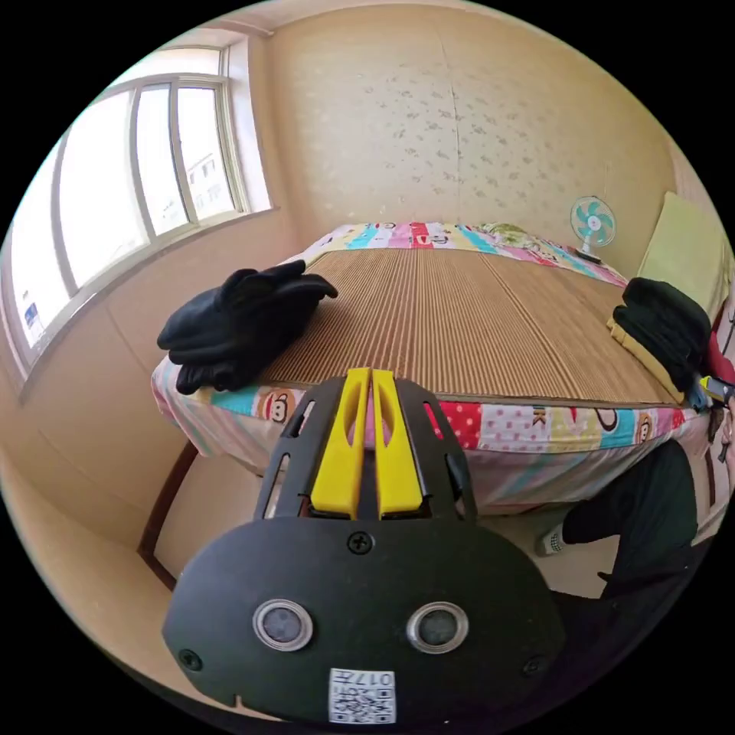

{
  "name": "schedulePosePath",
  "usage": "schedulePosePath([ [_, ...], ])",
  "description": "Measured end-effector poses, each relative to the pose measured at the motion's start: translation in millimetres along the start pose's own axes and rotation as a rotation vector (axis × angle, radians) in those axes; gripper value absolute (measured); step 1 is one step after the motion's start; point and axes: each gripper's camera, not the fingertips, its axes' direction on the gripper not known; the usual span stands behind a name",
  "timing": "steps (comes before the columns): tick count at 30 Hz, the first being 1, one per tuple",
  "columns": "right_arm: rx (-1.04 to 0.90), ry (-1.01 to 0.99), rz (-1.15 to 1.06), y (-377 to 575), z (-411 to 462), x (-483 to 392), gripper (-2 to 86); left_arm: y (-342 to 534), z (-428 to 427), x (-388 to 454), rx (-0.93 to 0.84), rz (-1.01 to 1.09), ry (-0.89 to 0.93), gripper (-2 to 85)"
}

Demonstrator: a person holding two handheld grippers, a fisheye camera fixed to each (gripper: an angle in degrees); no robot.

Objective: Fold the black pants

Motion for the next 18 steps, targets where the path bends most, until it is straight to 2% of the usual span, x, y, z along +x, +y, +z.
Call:
schedulePosePath([
  [2, 0.153, -0.056, 0.158, -8.1, -39.0, 50.6, 13.6, -19.9, 1.3, 22.9, 0.037, 0.022, 0.176, -0.5],
  [3, 0.17, -0.087, 0.2, -12.2, -42.8, 62.2, 14.4, -31.5, 2.7, 34.6, 0.042, 0.002, 0.28, -0.5],
  [5, 0.225, -0.263, 0.313, -36.2, -39.2, 97.4, 16.8, -43.1, 2.3, 46.7, 0.047, -0.064, 0.421, -0.5],
  [6, 0.226, -0.302, 0.333, -44.4, -33.7, 103.2, 17.1, -47.2, 0.3, 52.8, 0.049, -0.107, 0.51, -0.5],
  [8, 0.193, -0.513, 0.404, -84.8, -1.8, 114.3, 16.1, -48.3, -4.9, 59.6, 0.046, -0.152, 0.616, -0.6],
  [10, 0.189, -0.501, 0.461, -114.8, 8.2, 99.4, 12.4, -45.4, -13.7, 64.7, 0.036, -0.161, 0.678, -0.6],
  [12, 0.263, -0.438, 0.283, -149.5, -2.8, 50.2, 8.0, -37.4, -31.4, 70.6, 0.019, -0.119, 0.684, -0.7],
  [15, 0.233, -0.484, -0.086, -205.5, 3.1, -74.1, 5.3, -22.6, -50.9, 76.7, -0.017, -0.085, 0.644, -0.8],
  [17, 0.083, -0.605, -0.38, -220.4, 37.3, -184.1, 4.0, -13.2, -58.4, 81.7, -0.033, -0.077, 0.633, -0.9],
  [18, 0.035, -0.636, -0.445, -217.9, 49.6, -210.0, 3.7, -7.3, -61.5, 85.6, -0.042, -0.079, 0.625, -0.9],
])
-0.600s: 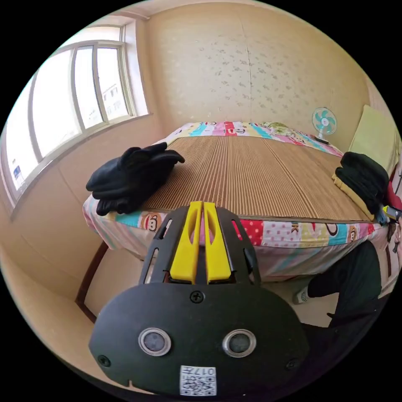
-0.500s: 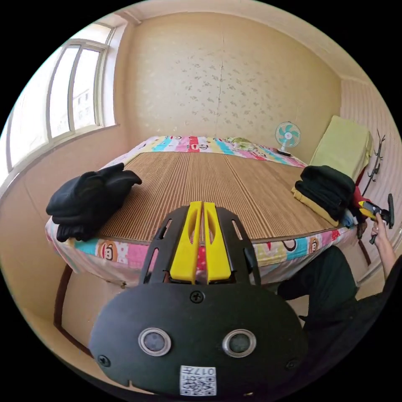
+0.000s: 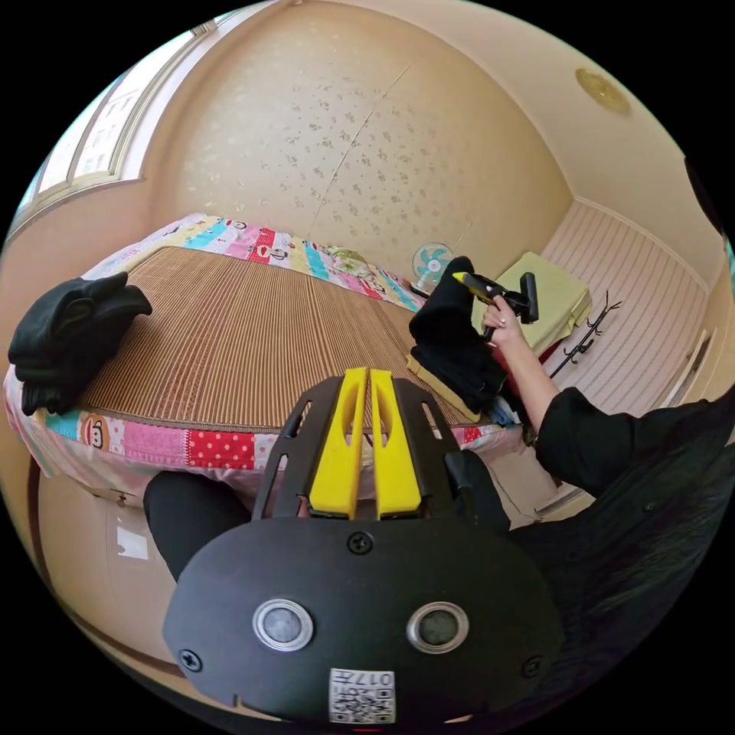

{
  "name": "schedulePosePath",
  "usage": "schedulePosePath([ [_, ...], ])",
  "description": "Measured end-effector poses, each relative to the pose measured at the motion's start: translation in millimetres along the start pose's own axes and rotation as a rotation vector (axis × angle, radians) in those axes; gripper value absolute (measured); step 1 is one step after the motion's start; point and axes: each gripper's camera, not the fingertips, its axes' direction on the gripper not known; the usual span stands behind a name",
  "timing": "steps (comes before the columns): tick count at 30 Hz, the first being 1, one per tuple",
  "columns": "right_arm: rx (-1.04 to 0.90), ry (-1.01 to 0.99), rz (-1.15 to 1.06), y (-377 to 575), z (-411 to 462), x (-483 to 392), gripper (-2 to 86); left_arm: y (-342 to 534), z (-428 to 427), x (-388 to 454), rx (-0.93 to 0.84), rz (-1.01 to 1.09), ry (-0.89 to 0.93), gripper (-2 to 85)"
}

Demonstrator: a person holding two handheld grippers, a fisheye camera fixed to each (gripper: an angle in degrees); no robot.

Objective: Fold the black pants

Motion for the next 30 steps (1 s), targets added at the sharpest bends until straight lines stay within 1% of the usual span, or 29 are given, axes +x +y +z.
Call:
schedulePosePath([
  [2, -0.247, -0.182, -0.132, 5.9, 101.8, -47.3, 2.9, 8.2, 2.3, 5.6, -0.007, -0.012, -0.009, -0.9],
  [3, -0.309, -0.221, -0.17, 14.4, 124.6, -60.4, 2.8, 12.0, 5.1, 7.9, -0.018, -0.028, -0.011, -0.8],
  [5, -0.536, -0.322, -0.312, 69.2, 196.6, -113.8, 2.7, 15.1, 9.4, 10.2, -0.029, -0.047, 0.006, -0.7],
  [7, -0.648, -0.356, -0.371, 121.9, 226.1, -144.2, 2.7, 15.1, 14.0, 12.9, -0.044, -0.044, 0.033, -0.2],
  [9, -0.648, -0.417, -0.339, 166.9, 229.5, -156.4, 2.6, 11.0, 24.6, 18.5, -0.092, -0.023, 0.052, 2.2],
  [10, -0.648, -0.474, -0.281, 191.5, 225.3, -156.3, 2.6, 9.5, 28.2, 20.5, -0.102, -0.016, 0.053, 3.1],
  [13, -0.584, -0.463, -0.15, 242.3, 191.2, -146.3, 2.6, -5.5, 56.7, 34.1, -0.139, 0.032, 0.069, 6.2],
  [16, -0.518, -0.446, -0.018, 279.4, 145.7, -132.5, 2.5, -42.6, 112.5, 57.1, -0.212, 0.137, 0.174, 8.3],
  [17, -0.508, -0.421, 0.02, 290.9, 128.3, -127.9, 2.4, -60.6, 143.7, 67.7, -0.269, 0.188, 0.194, 9.8],
  [18, -0.505, -0.405, 0.033, 295.8, 120.2, -126.0, 2.3, -77.8, 180.8, 76.4, -0.344, 0.228, 0.174, 12.0],
  [19, -0.497, -0.376, 0.052, 303.8, 104.5, -122.7, 2.1, -85.2, 200.4, 79.2, -0.379, 0.236, 0.149, 13.1],
  [21, -0.488, -0.342, 0.069, 311.8, 83.2, -117.8, 1.6, -102.3, 275.5, 78.0, -0.477, 0.206, 0.016, 15.2],
  [22, -0.479, -0.334, 0.086, 315.3, 70.1, -112.9, 1.2, -103.4, 293.4, 76.0, -0.499, 0.195, -0.012, 15.5],
  [23, -0.455, -0.331, 0.117, 317.6, 57.0, -106.1, 0.9, -100.9, 328.2, 71.3, -0.555, 0.18, -0.067, 15.8],
  [24, -0.437, -0.329, 0.135, 318.5, 50.1, -102.4, 0.8, -90.9, 362.8, 65.9, -0.651, 0.161, -0.117, 16.0],
  [26, -0.359, -0.308, 0.208, 321.5, 23.3, -88.5, 0.6, -65.9, 396.5, 63.8, -0.748, 0.152, -0.135, 15.3],
  [27, -0.339, -0.299, 0.222, 322.1, 16.8, -85.7, 0.6, -55.4, 387.9, 73.2, -0.654, 0.204, -0.172, 11.9],
  [28, -0.306, -0.272, 0.247, 322.8, 5.7, -80.9, 0.5, -50.9, 381.9, 78.7, -0.628, 0.232, -0.17, 10.2],
  [29, -0.28, -0.235, 0.268, 322.4, -2.9, -76.4, 0.5, -42.1, 365.6, 87.2, -0.588, 0.275, -0.108, 6.7],
  [30, -0.273, -0.215, 0.277, 321.5, -6.1, -74.0, 0.4, -32.5, 344.6, 88.0, -0.548, 0.266, -0.031, 4.9],
])
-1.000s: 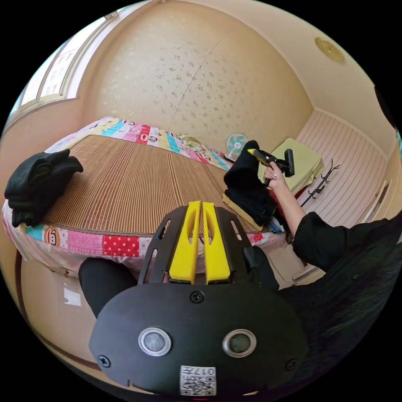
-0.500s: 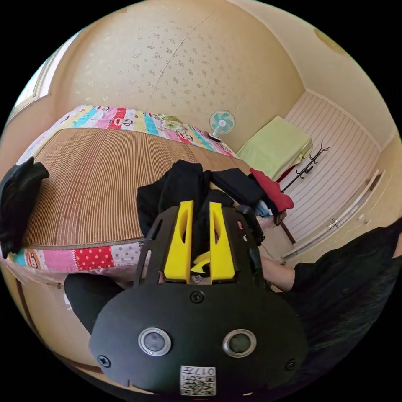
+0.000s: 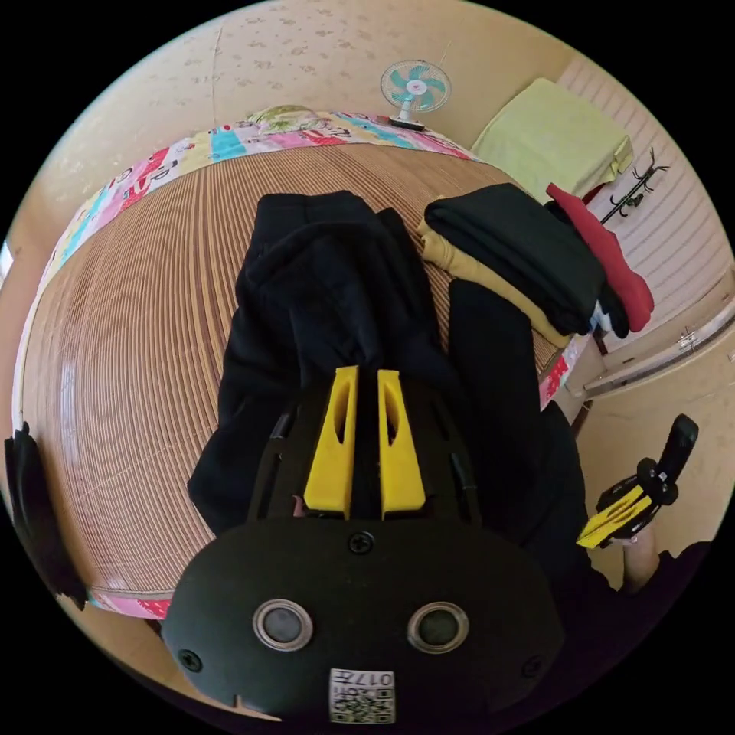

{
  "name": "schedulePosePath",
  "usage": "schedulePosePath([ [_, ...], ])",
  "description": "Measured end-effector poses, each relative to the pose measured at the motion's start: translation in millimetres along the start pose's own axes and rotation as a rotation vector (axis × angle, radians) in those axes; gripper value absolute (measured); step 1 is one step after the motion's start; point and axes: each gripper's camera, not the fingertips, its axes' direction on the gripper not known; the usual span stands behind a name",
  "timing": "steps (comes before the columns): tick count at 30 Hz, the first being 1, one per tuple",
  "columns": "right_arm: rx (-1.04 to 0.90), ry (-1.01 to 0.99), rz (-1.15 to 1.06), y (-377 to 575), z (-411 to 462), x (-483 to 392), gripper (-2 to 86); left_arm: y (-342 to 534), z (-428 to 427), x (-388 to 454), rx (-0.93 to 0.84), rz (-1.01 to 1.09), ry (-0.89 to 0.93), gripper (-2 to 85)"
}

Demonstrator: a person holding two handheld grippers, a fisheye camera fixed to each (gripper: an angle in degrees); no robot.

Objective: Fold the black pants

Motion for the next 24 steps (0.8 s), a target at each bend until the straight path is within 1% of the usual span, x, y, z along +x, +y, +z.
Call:
schedulePosePath([
  [1, 0.016, 0.04, 0.016, -3.2, -6.1, 3.1, 0.4, 11.1, -6.8, 0.0, 0.024, -0.001, 0.045, 4.8],
  [3, 0.022, 0.103, 0.014, -14.4, -11.8, 7.5, 0.4, 60.3, -30.5, -7.4, 0.085, 0.012, 0.281, 4.7],
  [4, 0.029, 0.144, 0.005, -25.7, -14.5, 11.2, 0.4, 71.7, -35.1, -9.0, 0.086, 0.032, 0.336, 4.8],
  [5, 0.033, 0.179, -0.009, -40.1, -16.2, 16.1, 0.4, 94.3, -43.4, -11.4, 0.062, 0.094, 0.433, 5.0],
  [6, 0.035, 0.194, -0.014, -48.8, -16.9, 19.1, 0.4, 114.5, -50.8, -15.1, 0.016, 0.135, 0.48, 5.7],
  [7, 0.044, 0.218, -0.021, -66.7, -18.0, 25.8, 0.5, 123.3, -54.0, -18.7, -0.012, 0.127, 0.475, 6.0],
  [8, 0.068, 0.244, -0.014, -85.3, -19.2, 33.9, 0.6, 138.0, -61.2, -29.6, -0.06, 0.061, 0.424, 6.8],
  [9, 0.086, 0.258, -0.008, -94.5, -19.7, 38.4, 0.7, 147.4, -73.1, -42.6, -0.07, -0.03, 0.348, 7.9],
  [10, 0.125, 0.291, 0.008, -112.4, -19.6, 47.9, 0.8, 149.6, -81.5, -48.7, -0.06, -0.074, 0.304, 8.6],
  [11, 0.158, 0.322, 0.04, -130.7, -18.0, 58.7, 1.1, 147.5, -101.7, -57.1, -0.011, -0.127, 0.238, 9.7],
  [12, 0.174, 0.335, 0.06, -139.2, -16.8, 64.3, 1.2, 136.8, -122.1, -59.2, 0.064, -0.139, 0.197, 10.5],
  [13, 0.2, 0.347, 0.108, -155.1, -14.1, 75.7, 1.7, 128.3, -130.9, -58.4, 0.102, -0.137, 0.181, 10.6],
  [14, 0.238, 0.34, 0.158, -167.8, -11.5, 86.6, 2.3, 105.1, -142.0, -53.0, 0.161, -0.121, 0.161, 10.8],
  [16, 0.283, 0.291, 0.212, -182.9, -4.9, 103.1, 3.6, 57.7, -137.0, -37.3, 0.18, -0.053, 0.178, 11.4],
  [18, 0.291, 0.238, 0.279, -194.3, 4.9, 119.9, 5.2, -12.2, -94.7, -13.8, 0.096, -0.029, 0.206, 13.9],
  [19, 0.287, 0.214, 0.324, -199.0, 11.4, 129.2, 6.4, -28.6, -79.9, -8.7, 0.066, -0.044, 0.202, 14.3],
  [20, 0.281, 0.196, 0.366, -200.4, 16.1, 136.5, 7.1, -57.7, -48.1, 0.4, -0.006, -0.079, 0.188, 14.7],
  [22, 0.306, 0.167, 0.401, -193.9, 13.5, 140.3, 7.8, -88.6, -0.6, 11.5, -0.112, -0.11, 0.11, 14.5],
  [23, 0.319, 0.155, 0.419, -185.9, 8.1, 140.1, 8.2, -99.5, 30.9, 15.8, -0.208, -0.126, 0.009, 13.6],
  [24, 0.32, 0.155, 0.427, -181.5, 5.5, 139.9, 8.5, -100.8, 46.5, 18.7, -0.234, -0.127, -0.088, 12.1],
])
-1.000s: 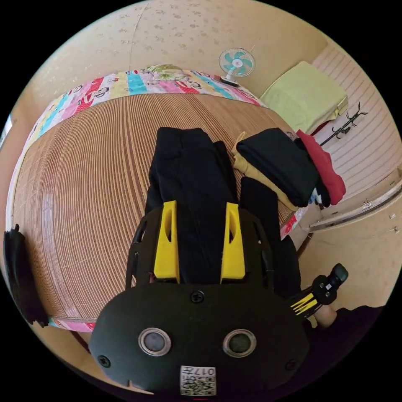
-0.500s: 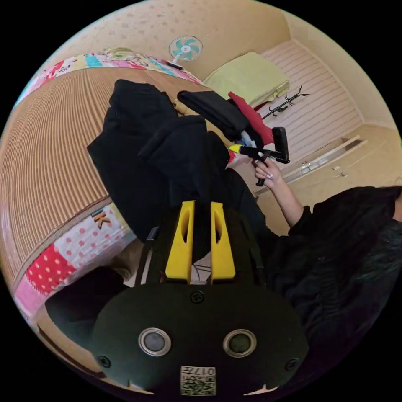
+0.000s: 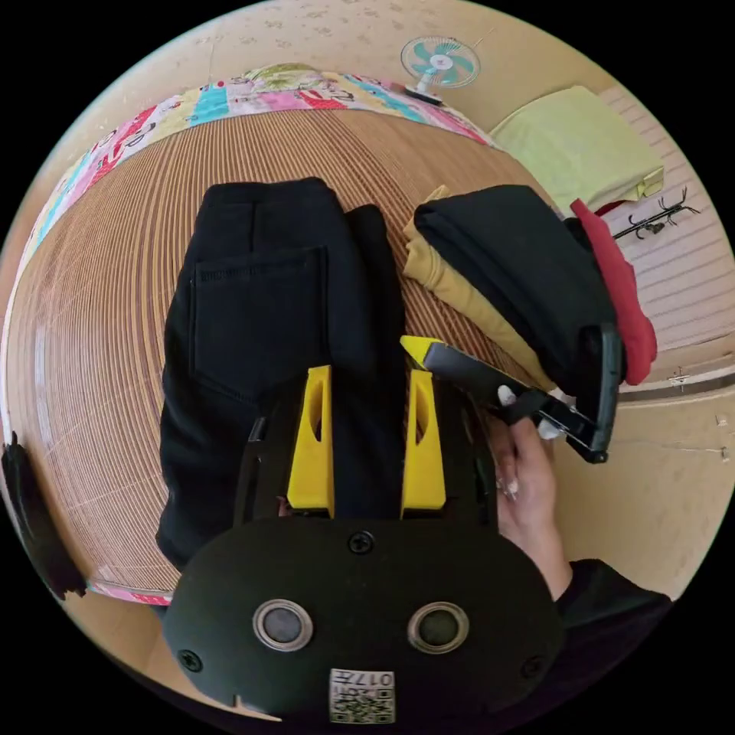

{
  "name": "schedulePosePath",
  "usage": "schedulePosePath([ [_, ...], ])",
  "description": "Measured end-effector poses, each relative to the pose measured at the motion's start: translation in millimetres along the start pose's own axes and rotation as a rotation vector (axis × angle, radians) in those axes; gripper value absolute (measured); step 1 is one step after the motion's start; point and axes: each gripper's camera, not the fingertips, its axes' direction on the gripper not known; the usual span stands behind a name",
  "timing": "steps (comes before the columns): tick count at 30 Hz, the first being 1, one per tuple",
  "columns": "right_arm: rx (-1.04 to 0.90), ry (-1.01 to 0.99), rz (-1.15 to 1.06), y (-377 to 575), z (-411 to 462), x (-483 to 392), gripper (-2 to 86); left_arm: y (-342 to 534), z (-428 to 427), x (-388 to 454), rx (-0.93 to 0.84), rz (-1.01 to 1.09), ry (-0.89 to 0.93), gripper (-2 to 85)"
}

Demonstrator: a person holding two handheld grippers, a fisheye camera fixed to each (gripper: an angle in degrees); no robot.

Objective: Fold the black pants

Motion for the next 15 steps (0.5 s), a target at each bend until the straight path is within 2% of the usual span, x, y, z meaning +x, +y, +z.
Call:
schedulePosePath([
  [2, 0.004, -0.022, -0.009, 14.3, -14.0, 5.8, 9.1, 11.3, -7.0, 0.4, 0.076, -0.007, -0.017, 10.0],
  [4, 0.003, -0.055, -0.029, 21.9, -18.3, 9.7, 9.3, 30.7, -21.5, -10.4, 0.165, -0.011, 0.077, 6.4],
  [8, -0.029, -0.162, -0.016, 20.3, -1.6, 5.7, 10.0, 91.5, -48.3, -99.4, 0.317, -0.293, 0.672, 3.8],
  [9, -0.046, -0.173, -0.017, 19.1, 4.7, 2.1, 9.8, 109.9, -60.7, -115.0, 0.362, -0.327, 0.728, 3.6],
  [12, -0.123, -0.094, -0.005, 21.3, 18.2, -24.6, 5.5, 152.7, -119.7, -129.1, 0.469, -0.254, 0.644, 3.3],
  [15, 0.042, -0.224, -0.125, 48.7, -44.5, -82.8, 3.6, 211.2, -190.6, -144.4, 0.583, -0.192, 0.542, 2.8],
])
